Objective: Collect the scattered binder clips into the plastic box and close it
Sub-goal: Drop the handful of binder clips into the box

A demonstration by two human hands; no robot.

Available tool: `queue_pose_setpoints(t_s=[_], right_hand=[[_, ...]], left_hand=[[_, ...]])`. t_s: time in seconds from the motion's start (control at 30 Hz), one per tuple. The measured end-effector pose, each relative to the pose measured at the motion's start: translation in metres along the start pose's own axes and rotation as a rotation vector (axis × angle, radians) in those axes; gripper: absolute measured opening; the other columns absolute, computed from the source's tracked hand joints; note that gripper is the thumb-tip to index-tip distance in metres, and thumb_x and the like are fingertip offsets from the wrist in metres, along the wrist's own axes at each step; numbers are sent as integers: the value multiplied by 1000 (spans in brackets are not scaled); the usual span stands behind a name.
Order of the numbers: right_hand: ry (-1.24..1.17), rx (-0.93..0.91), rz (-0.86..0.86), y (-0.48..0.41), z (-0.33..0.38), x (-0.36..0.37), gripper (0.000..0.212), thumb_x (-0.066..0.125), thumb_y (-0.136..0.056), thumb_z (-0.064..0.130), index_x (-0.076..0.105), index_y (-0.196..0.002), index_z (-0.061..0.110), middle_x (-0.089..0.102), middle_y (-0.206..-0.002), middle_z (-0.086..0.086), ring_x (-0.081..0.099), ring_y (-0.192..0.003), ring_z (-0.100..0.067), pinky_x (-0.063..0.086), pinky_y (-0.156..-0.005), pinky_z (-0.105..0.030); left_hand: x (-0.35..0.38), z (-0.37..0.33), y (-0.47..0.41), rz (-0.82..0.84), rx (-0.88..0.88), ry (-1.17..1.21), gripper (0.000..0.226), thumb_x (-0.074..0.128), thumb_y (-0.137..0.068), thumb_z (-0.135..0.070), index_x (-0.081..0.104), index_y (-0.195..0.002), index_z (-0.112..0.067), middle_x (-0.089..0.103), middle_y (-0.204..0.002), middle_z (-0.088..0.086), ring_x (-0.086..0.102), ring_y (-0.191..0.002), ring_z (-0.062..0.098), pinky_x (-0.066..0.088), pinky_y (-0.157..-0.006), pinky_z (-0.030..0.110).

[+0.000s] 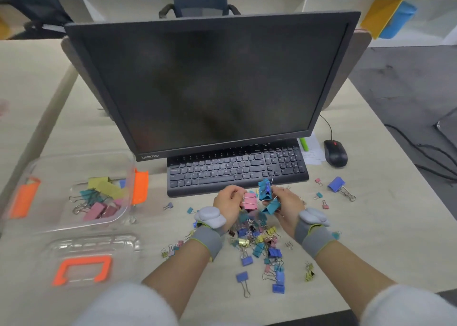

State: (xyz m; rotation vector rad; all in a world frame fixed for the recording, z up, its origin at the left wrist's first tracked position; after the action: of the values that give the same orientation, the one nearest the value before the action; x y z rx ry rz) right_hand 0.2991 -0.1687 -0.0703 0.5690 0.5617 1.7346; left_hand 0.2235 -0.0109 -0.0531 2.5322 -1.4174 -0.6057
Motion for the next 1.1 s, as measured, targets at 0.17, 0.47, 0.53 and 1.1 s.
queue_pose_setpoints(t_s=[0.17,0.47,0.53,1.1], right_hand=[[38,-2,148,16,5,69,16,49,-95,17,59,-92,5,62,-92,-16,57,-70,-20,45,-62,-31],[91,-46,395,58,23,224,15,44,-97,17,56,-100,8,58,-96,-14,56,-73,-17,45,-64,-26],[141,-60,435,69,24,258,17,44,-97,19,56,-86,12,58,-87,-11,55,-69,-17,43,-62,-27],[1111,-153,665,90,-64,417,43,43,-94,24,48,-130,1,56,-121,-16,53,-118,-36,41,-104,-50]], left_hand=[[-64,-8,0,-57,-18,115,17,47,-95,-14,64,-93,-9,52,-63,-2,49,-59,13,48,-52,27],[-211,-28,15,-255,17,276,12,46,-94,-4,58,-95,-4,49,-63,11,49,-37,3,42,-34,17],[-245,-24,21,-308,16,285,11,46,-94,-2,57,-95,-3,50,-64,11,50,-42,8,42,-33,15],[-373,83,18,-353,-259,-467,30,58,-82,-13,62,-111,-16,68,-103,11,64,-92,26,44,-75,25]])
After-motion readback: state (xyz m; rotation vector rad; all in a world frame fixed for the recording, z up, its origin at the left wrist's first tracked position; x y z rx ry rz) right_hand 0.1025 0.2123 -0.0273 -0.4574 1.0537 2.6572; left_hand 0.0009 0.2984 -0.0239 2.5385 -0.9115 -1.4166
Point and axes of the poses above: each hand's wrist, its own y-axis away from the middle knuckle, its own x-axis out of the palm, z = x × y, the point moved 10 cm from there along -y, towards the middle knuckle
